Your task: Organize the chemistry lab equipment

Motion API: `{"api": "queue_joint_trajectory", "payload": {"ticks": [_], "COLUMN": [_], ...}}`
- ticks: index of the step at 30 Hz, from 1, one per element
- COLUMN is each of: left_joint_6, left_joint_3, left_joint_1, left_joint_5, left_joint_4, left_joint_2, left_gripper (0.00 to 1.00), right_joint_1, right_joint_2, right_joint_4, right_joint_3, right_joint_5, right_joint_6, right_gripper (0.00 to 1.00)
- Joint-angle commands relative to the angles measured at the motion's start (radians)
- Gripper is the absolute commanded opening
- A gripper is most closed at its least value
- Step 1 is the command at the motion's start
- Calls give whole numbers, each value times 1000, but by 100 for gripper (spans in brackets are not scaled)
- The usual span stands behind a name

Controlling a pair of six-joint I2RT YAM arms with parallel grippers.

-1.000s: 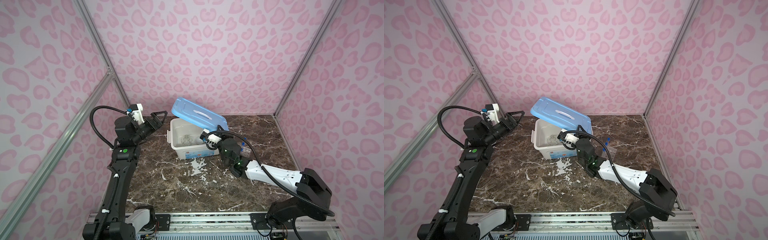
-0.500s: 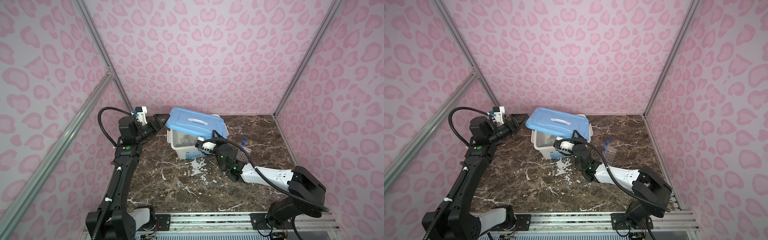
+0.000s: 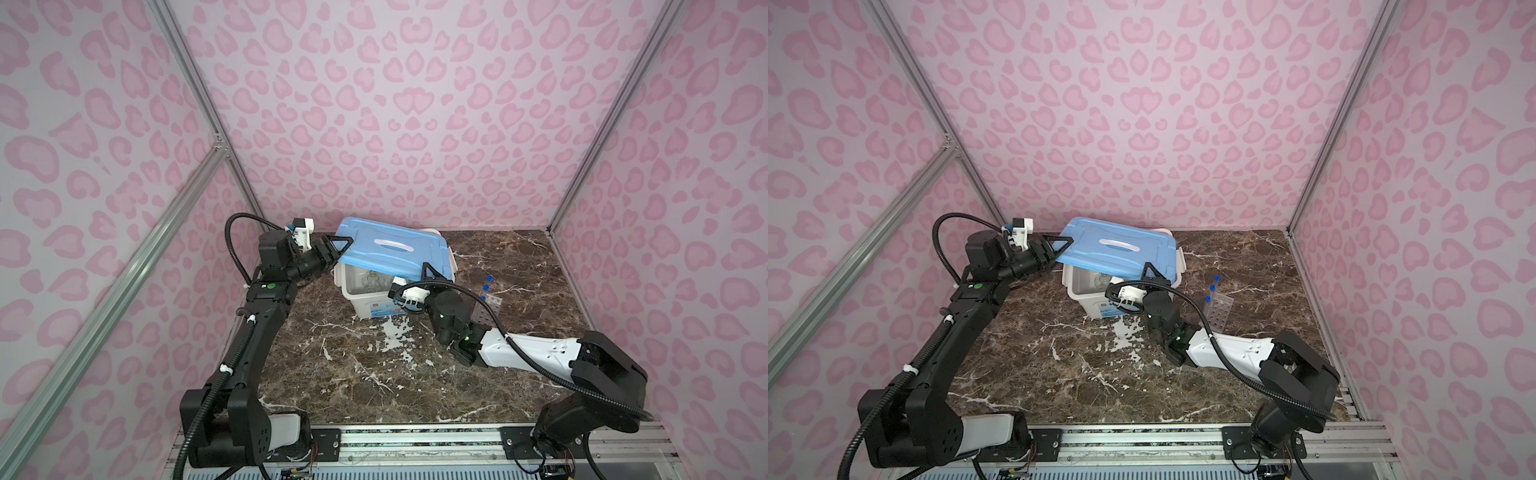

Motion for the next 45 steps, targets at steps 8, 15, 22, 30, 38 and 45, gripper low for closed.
{"api": "queue_joint_trajectory", "payload": {"ticks": [8,15,22,30,38,45], "left_joint_6": [14,-20,-68,-157,-183,-201], "left_joint_3": [-21,-63,-39,-24,-38,-71], "left_joint_1": [-2,-2,-2,-4,-18,-36], "left_joint_5": [9,-4,-4,-19,-76,-77], "left_joint_4": [22,70,114,213,262,305], "left_joint_2": [26,18,17,17,-5,-8], "left_gripper": [32,21,14,4,4,4], "right_joint_1": [9,8,16,22,22,-97], "right_joint_2": [31,27,-24,-54,-158,-320], "right_joint_4": [97,-55,-329,-480,-594,-705], "right_joint_3": [-56,-28,22,41,40,56], "right_joint_5": [1,5,-32,-49,-181,-528], "right_joint_6": [22,115,298,404,601,887], "right_gripper": [16,42,63,74,89,89]}}
